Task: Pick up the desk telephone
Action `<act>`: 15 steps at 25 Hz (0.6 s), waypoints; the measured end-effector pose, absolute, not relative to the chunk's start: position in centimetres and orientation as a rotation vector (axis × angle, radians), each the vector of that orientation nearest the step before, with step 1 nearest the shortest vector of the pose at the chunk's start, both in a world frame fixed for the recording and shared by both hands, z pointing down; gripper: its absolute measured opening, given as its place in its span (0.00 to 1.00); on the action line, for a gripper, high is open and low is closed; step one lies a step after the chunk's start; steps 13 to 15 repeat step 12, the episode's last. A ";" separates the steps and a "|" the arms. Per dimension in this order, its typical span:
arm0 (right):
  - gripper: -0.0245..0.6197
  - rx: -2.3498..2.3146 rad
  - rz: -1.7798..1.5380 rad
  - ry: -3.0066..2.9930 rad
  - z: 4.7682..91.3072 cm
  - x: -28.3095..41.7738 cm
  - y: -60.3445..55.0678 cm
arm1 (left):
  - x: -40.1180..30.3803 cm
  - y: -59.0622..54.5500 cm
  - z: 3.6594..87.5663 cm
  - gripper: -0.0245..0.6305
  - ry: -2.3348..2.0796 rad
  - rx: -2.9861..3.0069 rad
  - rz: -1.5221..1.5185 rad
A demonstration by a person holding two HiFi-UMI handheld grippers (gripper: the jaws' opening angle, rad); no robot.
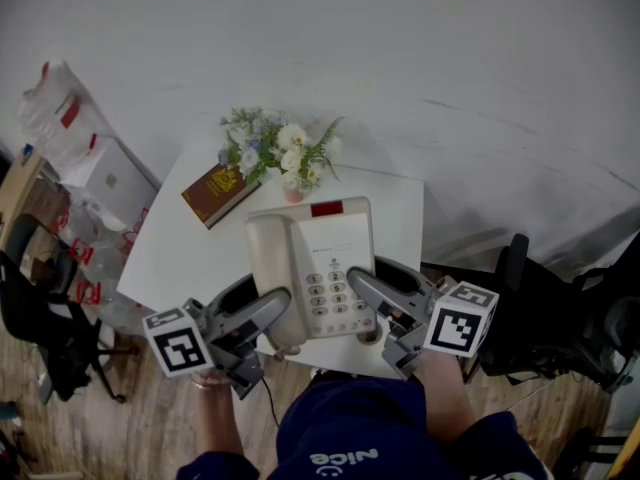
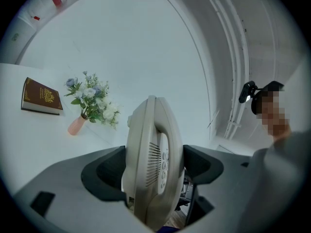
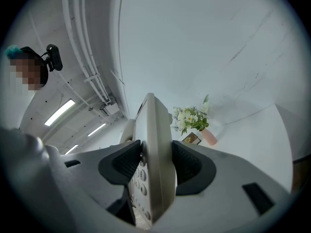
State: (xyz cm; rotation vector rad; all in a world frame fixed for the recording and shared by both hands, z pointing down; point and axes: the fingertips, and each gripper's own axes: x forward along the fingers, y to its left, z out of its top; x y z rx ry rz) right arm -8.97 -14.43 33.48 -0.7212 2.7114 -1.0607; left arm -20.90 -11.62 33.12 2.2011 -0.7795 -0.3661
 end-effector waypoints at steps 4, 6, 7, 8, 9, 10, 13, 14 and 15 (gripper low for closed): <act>0.38 -0.726 -1.080 2.706 33.9 -9.0 -14.5 | -21.0 -11.7 33.5 0.61 -0.781 2.189 -0.356; 0.38 -0.728 -1.089 2.701 34.1 -9.0 -14.5 | -21.1 -11.8 33.9 0.61 -0.790 2.183 -0.343; 0.38 -0.729 -1.092 2.700 34.1 -8.9 -14.5 | -21.1 -11.8 34.0 0.61 -0.793 2.181 -0.340; 0.38 -0.731 -1.094 2.700 34.2 -8.9 -14.5 | -21.1 -11.8 34.0 0.61 -0.793 2.180 -0.340; 0.38 -0.731 -1.095 2.700 34.2 -8.9 -14.6 | -21.1 -11.9 34.0 0.61 -0.790 2.180 -0.343; 0.38 -0.732 -1.095 2.701 34.3 -8.9 -14.6 | -21.0 -11.9 33.9 0.61 -0.786 2.180 -0.348; 0.38 -0.733 -1.095 2.703 34.3 -9.0 -14.7 | -20.9 -12.0 33.7 0.61 -0.776 2.182 -0.359; 0.38 -0.733 -1.095 2.703 34.3 -9.0 -14.7 | -20.9 -12.0 33.7 0.61 -0.776 2.182 -0.359; 0.38 -0.733 -1.095 2.703 34.3 -9.0 -14.7 | -20.9 -12.0 33.7 0.61 -0.776 2.182 -0.359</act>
